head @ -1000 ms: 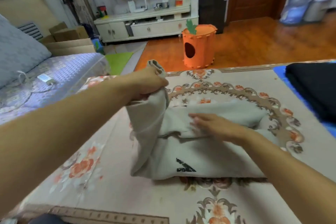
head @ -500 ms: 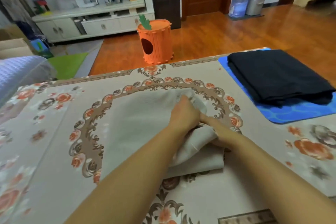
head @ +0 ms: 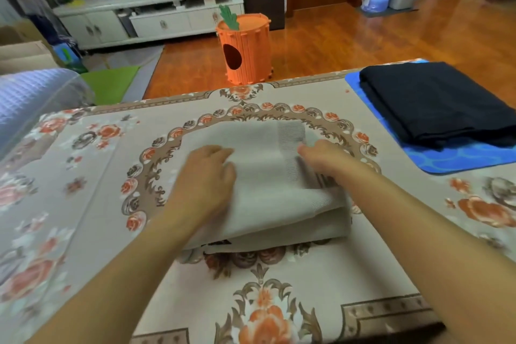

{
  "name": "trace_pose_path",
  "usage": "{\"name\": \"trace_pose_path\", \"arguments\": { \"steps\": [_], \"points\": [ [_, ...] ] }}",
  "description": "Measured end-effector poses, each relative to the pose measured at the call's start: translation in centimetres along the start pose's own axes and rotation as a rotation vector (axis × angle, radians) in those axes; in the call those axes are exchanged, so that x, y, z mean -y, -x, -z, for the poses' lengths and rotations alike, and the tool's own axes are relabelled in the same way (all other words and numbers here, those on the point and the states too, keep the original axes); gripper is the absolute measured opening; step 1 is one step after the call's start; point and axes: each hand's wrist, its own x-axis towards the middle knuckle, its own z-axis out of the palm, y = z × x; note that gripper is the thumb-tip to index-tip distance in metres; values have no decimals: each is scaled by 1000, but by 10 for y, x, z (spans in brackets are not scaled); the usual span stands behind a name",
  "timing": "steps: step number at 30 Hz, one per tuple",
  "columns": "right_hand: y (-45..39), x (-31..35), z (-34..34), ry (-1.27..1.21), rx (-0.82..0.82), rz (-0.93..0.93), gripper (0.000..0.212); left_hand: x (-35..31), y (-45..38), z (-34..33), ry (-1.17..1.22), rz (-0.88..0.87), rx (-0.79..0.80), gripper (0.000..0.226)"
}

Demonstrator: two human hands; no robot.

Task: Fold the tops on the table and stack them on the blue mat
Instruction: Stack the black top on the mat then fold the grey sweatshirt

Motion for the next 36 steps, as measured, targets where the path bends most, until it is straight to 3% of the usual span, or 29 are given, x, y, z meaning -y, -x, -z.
{"name": "trace_pose_path", "arguments": {
  "steps": [3,9,14,18,22,24,26,27,29,32,36],
  "points": [
    [-6,13,-14,30,-87,-54,62,30,23,-14,-218,148,91,67],
    [4,15,-41,45,-336,-13,51,24,19,-45,-263,148,111,71],
    [7,5,-16,-169,-584,127,34,34,17,-34,-224,87,89,73],
    [-5,-26,-31,139,-481,3,36,36,8,-36,-228,-14,134,72],
    [-7,-24,-30,383,-434,4,39,30,8,-48,-348,-107,132,75],
    [-11,-13,-19,497,-542,95,50,25,6,-53,-391,-121,133,74],
    [-9,13,-19,463,-714,382,54,17,2,-58,-425,-116,131,74],
    [-7,27,-25,413,-725,537,53,14,1,-60,-440,-112,128,74],
    [-13,37,-39,426,-554,674,54,10,2,-63,-469,-108,128,74],
    [-41,6,-53,553,-191,399,65,8,4,-63,-470,-98,111,74],
    [-57,-2,-46,569,-67,319,71,10,11,-51,-282,-77,70,69]
  ]
}}
